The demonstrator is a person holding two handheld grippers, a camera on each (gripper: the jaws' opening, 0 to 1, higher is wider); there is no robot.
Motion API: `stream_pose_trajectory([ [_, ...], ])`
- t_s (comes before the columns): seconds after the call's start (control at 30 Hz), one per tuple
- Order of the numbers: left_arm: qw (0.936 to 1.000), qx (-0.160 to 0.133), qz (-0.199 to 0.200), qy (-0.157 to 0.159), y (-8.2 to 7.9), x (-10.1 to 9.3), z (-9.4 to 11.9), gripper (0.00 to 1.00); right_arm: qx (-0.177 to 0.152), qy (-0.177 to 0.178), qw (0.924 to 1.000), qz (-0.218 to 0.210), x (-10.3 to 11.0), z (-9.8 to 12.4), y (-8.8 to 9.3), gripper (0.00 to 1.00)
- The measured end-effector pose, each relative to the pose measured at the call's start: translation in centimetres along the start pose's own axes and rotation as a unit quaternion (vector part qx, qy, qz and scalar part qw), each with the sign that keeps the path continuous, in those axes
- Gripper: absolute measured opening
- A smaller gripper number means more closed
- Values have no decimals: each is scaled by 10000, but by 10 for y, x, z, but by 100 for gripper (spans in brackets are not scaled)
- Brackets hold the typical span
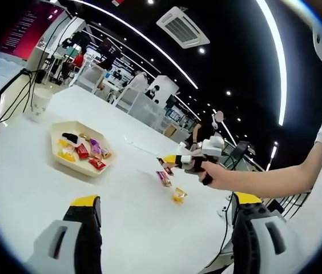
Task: Place the target food into the container with the food tongs after gripping and lifting it, then release it inside without dropping or visibly crushing the food.
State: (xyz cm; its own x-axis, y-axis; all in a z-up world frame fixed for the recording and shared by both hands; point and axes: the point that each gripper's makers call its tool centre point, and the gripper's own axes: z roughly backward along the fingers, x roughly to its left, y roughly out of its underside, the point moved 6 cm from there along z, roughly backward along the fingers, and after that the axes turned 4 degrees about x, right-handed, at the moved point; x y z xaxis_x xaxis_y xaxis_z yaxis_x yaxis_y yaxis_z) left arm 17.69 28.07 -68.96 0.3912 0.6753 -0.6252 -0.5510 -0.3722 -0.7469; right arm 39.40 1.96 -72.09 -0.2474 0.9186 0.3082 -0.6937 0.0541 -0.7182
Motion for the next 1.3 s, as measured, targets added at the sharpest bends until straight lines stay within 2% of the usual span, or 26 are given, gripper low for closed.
stream_pose_trajectory([
  [0.2, 9998, 140, -76, 137, 3, -4, -2, 95, -27, -155, 9999, 67, 6, 2, -4, 23],
  [0.37, 9998, 97, -136, 127, 3, -4, 0, 94, -30, -199, 9998, 95, 11, 5, -4, 23],
  [0.47, 9999, 49, -104, 126, 6, -5, 2, 94, 66, -351, 9993, 136, 17, 7, 1, 23],
  [0.5, 9999, 38, -106, 128, 7, -5, 2, 94, 89, -320, 9991, 248, 17, 8, 3, 23],
  [0.67, 9999, 2, -55, 159, 8, -9, 1, 94, 88, -345, 9992, 180, 22, 15, 9, 23],
  [0.77, 9998, 27, -92, 196, 7, -10, 1, 94, 132, -288, 9979, 567, 28, 18, 12, 23],
  [0.8, 9997, 51, -102, 202, 8, -10, 1, 94, 125, -312, 9980, 530, 30, 19, 12, 23],
  [1.3, 9999, -99, -24, 128, 5, -10, 4, 94, -90, -415, 9965, 725, 37, 32, -4, 23],
])
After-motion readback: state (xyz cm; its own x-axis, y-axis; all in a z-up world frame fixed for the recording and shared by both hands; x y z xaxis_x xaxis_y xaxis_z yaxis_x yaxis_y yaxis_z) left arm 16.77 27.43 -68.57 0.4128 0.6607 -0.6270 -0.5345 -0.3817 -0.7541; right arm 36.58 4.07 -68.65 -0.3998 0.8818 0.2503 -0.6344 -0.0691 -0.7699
